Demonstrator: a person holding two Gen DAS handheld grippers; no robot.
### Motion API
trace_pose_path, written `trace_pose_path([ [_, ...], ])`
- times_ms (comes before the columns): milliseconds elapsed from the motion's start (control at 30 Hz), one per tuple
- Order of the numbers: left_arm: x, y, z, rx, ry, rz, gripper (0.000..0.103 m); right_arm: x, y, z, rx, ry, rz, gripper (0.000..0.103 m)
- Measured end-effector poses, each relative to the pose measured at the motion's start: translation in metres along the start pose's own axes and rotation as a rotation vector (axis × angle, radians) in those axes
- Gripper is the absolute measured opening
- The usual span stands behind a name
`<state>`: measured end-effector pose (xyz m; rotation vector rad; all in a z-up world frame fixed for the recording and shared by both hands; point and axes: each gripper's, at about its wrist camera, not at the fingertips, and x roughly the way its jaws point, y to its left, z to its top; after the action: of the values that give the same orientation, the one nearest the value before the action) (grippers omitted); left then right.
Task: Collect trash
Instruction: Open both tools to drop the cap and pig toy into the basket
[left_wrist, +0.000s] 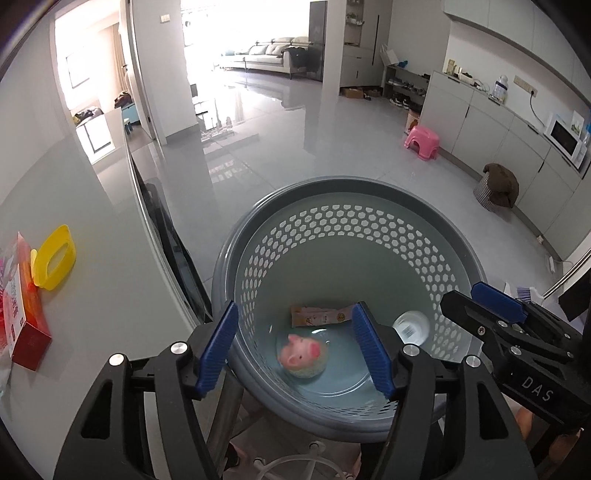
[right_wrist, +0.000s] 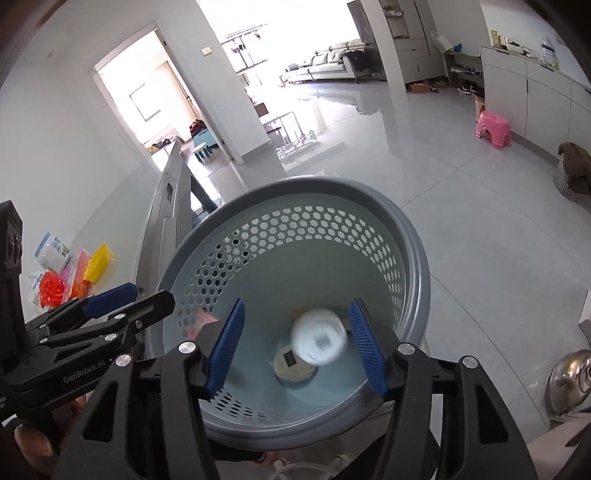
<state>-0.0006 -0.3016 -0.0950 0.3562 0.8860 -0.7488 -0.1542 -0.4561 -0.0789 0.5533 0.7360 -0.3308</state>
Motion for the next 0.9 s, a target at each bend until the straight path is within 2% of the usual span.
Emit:
trace_pose_path([
  [633,-0.013,0.009,-0.003,-0.031,-0.018,-0.005,0.065,-0.011,0.012,-0.003,-0.015,-0.004,-0.005,0.057],
  [900,-0.028,0.022,-0.013,-0.050,-0.032,0.004,0.069,-0.016,0.025,-0.008,-0.037,0.003,0.001,0.058],
])
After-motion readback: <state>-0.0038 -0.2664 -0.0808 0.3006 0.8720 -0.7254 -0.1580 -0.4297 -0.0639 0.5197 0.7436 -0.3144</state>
